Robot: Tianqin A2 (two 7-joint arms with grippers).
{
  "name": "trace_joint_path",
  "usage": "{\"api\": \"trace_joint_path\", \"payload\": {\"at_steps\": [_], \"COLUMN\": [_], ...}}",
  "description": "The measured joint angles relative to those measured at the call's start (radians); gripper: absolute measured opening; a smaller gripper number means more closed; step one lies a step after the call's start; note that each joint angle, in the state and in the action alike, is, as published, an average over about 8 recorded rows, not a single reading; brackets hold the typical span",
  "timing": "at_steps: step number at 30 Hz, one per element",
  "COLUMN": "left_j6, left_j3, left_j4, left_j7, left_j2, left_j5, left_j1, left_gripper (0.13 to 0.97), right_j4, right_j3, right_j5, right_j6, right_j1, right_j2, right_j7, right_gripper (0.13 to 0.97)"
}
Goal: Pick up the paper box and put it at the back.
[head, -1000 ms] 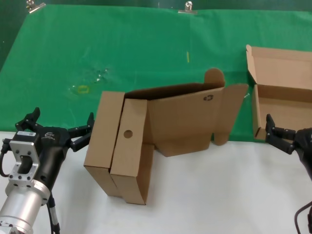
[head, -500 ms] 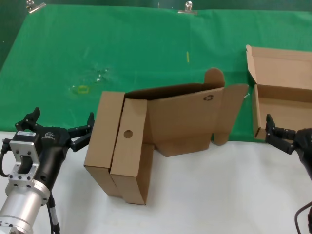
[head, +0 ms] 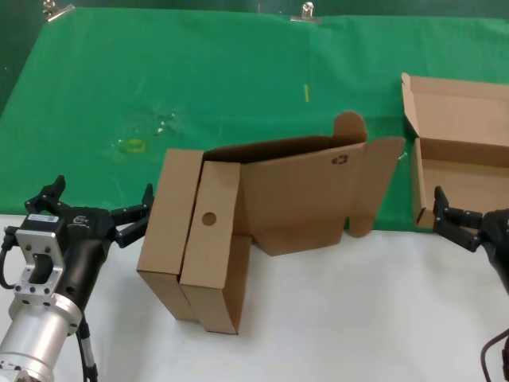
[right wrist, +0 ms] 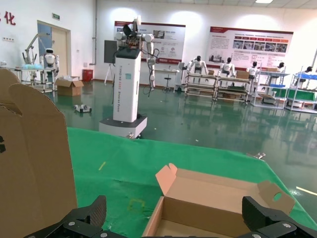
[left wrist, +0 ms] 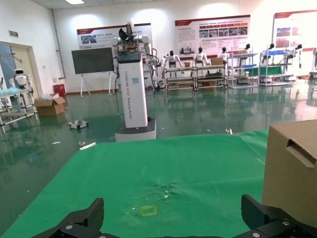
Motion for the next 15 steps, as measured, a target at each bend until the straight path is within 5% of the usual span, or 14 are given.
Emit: {"api": "trace_joint_path", "payload": {"at_steps": [15], "left_j6": [0.000], "left_j3": [0.000], "left_j4": [0.000], "left_j7": [0.000], "left_j2": [0.000], "left_j5": [0.000], "left_j1": [0.000], "left_gripper": [0.966], "right_j4": [0.000], "right_j3": [0.000], "right_j5": [0.000], "right_j6": [0.000], "right_j1": [0.000], "right_j2": [0.000], "right_j7": [0.000], "right_gripper": [0.966]}}
